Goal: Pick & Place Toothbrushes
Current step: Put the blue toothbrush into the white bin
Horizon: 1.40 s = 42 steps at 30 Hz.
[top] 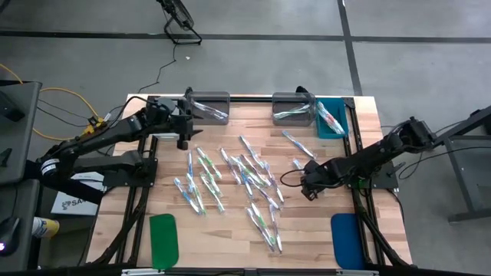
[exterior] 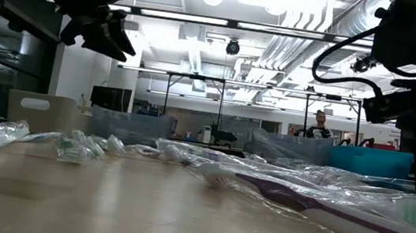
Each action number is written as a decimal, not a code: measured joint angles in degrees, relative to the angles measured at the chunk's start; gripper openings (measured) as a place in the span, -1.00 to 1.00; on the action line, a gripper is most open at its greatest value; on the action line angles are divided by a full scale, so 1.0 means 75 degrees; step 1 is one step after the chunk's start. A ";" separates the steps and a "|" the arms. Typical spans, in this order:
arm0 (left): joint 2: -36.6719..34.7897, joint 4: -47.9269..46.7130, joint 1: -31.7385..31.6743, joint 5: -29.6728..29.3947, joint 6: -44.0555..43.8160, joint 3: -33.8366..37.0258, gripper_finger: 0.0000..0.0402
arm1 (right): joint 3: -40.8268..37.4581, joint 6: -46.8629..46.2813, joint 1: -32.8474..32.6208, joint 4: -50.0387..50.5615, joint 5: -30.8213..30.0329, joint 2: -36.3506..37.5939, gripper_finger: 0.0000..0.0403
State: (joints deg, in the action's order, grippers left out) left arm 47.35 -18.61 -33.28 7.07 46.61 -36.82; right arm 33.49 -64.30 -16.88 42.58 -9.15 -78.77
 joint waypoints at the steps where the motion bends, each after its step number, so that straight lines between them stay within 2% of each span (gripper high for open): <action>1: 0.0002 0.0039 0.0000 0.0000 0.0000 0.0000 0.07 | -0.0008 -0.0007 0.0002 -0.0009 -0.0207 0.0105 -0.92; 6: 0.0003 0.0125 0.0000 0.0003 0.0000 0.0000 0.07 | 0.0009 0.0112 0.0005 -0.0484 -0.1203 0.0725 -0.92; 11: 0.0094 0.0227 -0.0002 0.0375 -0.0073 0.0000 0.07 | 0.0011 0.0966 0.0007 -0.1650 -0.2128 0.0987 -0.92; 16: 0.0530 0.0992 0.0003 0.1190 -0.0450 0.0000 0.07 | 0.0015 0.2605 0.0232 -0.3401 -0.3178 0.0966 -0.92; 20: 0.1146 0.1998 0.0000 0.2220 -0.0846 -0.0003 0.07 | 0.0027 0.4367 0.0617 -0.4978 -0.3547 0.0957 -0.92; 25: 0.1966 0.3397 0.0000 0.3341 -0.1644 -0.0003 0.07 | 0.0027 0.6344 0.1143 -0.6916 -0.3478 0.0957 -0.92; 31: 0.2839 0.5344 0.0004 0.4342 -0.2680 -0.0003 0.07 | 0.0030 0.8358 0.1711 -0.8879 -0.2696 0.0891 -0.92; 34: 0.3213 0.6223 0.0055 0.4552 -0.3212 -0.0003 0.07 | 0.0044 0.9205 0.1995 -0.9976 -0.2181 0.0605 -0.92; 37: 0.3475 0.6925 0.0058 0.4651 -0.3696 -0.0003 0.07 | 0.0047 0.9710 0.2292 -1.1244 -0.1612 0.0055 -0.92; 42: 0.3625 0.7556 0.0055 0.4811 -0.4195 -0.0003 0.07 | 0.0047 0.9762 0.2744 -1.2893 -0.0925 -0.1091 -0.92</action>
State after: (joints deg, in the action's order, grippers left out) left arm 74.54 38.06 -32.86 43.16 15.14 -36.84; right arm 33.85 8.91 3.70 -54.12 -16.09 -86.95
